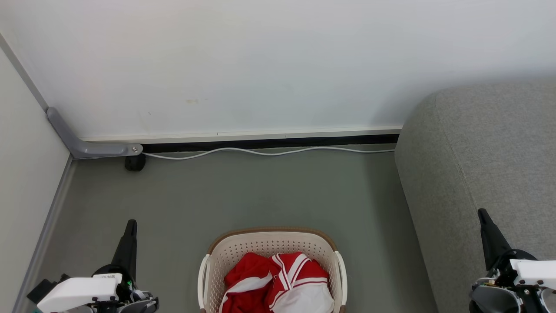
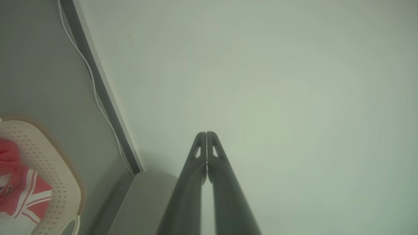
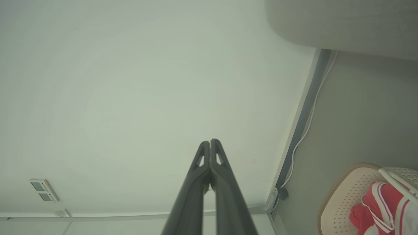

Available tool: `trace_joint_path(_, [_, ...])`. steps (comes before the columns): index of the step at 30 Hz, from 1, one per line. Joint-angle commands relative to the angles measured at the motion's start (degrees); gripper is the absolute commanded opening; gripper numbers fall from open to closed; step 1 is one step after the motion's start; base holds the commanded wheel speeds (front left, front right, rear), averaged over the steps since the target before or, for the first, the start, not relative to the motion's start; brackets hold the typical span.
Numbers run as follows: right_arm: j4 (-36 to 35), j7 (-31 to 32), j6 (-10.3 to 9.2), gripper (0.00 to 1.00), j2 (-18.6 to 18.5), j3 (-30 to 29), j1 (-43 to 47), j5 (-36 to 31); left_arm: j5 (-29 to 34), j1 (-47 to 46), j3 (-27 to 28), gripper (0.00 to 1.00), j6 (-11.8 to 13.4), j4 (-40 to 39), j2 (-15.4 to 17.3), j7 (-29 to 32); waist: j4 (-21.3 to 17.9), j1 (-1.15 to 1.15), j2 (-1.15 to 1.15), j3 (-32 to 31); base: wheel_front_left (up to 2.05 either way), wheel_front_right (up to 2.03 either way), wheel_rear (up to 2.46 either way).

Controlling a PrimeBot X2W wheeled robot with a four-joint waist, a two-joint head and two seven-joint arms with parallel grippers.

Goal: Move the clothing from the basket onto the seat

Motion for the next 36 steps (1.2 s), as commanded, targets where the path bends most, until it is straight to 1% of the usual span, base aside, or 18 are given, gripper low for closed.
trace_joint_path(1, [-1.77,0.43,0.24,0.0,-0.56,0.99,-0.95,0.68,-0.22,-3.32,1.85,0.0,-0.48,-1.7,1.0,0.41,0.0,0.0,0.0,0.0,0.0,0.0,0.0])
trace_joint_path(3, [-1.77,0.43,0.24,0.0,-0.56,0.99,-0.95,0.68,-0.22,-3.32,1.85,0.0,-0.48,-1.7,1.0,0.41,0.0,0.0,0.0,0.0,0.0,0.0,0.0])
trace_joint_path(4, [0.0,-0.01,0.0,1.0,0.0,0.0,0.0,0.0,0.0,0.0,0.0,1.0,0.0,0.0,0.0,0.0,0.0,0.0,0.0,0.0,0.0,0.0,0.0])
trace_joint_path(9, [2.82,-0.01,-0.02,1.0,0.97,0.42,1.77,-0.08,0.02,2.15,-0.23,1.0,0.02,3.0,-1.19,-0.1,-0.01,0.0,0.0,0.04,0.0,0.0,0.0])
trace_joint_path(11, [2.66,0.03,-0.02,1.0,0.75,0.41,1.42,-0.08,0.06,1.71,-0.52,1.0,0.01,3.03,-1.15,-0.44,-0.03,0.0,0.0,0.17,0.0,0.0,0.0])
trace_joint_path(15, [2.49,0.06,-0.01,1.0,0.35,0.42,0.86,-0.19,0.11,0.91,-1.03,1.0,0.0,3.27,-1.08,-1.11,-0.04,0.12,0.0,0.04,0.0,0.0,0.0])
trace_joint_path(16, [2.46,0.04,-0.01,1.0,0.26,0.46,0.75,-0.26,0.15,0.75,-1.15,1.0,-0.01,3.35,-1.07,-1.28,-0.04,0.12,0.0,0.01,0.0,0.0,0.0])
trace_joint_path(19, [2.33,-0.09,0.0,1.0,-0.06,0.66,0.38,-0.56,0.34,0.21,-1.46,1.0,-0.02,3.56,-1.01,-1.78,-0.07,0.02,0.0,0.13,0.0,0.0,0.0])
trace_joint_path(21, [2.29,-0.16,0.0,1.0,-0.18,0.74,0.23,-0.66,0.43,0.01,-1.56,1.0,-0.02,3.63,-1.0,-1.94,-0.08,0.01,0.0,0.18,0.0,0.0,0.0])
trace_joint_path(29, [2.1,-1.27,0.02,1.0,-1.58,1.99,-0.99,-1.7,1.54,-1.6,-2.42,1.0,-0.06,4.19,-0.86,-3.29,-0.14,0.0,0.0,0.35,0.0,0.0,0.0])
trace_joint_path(36, [2.26,-3.0,0.03,1.0,-3.31,3.98,-2.24,-2.84,4.04,-2.98,-2.9,1.0,-0.08,4.69,-0.73,-4.47,-0.2,0.0,0.0,0.52,0.0,0.0,0.0])
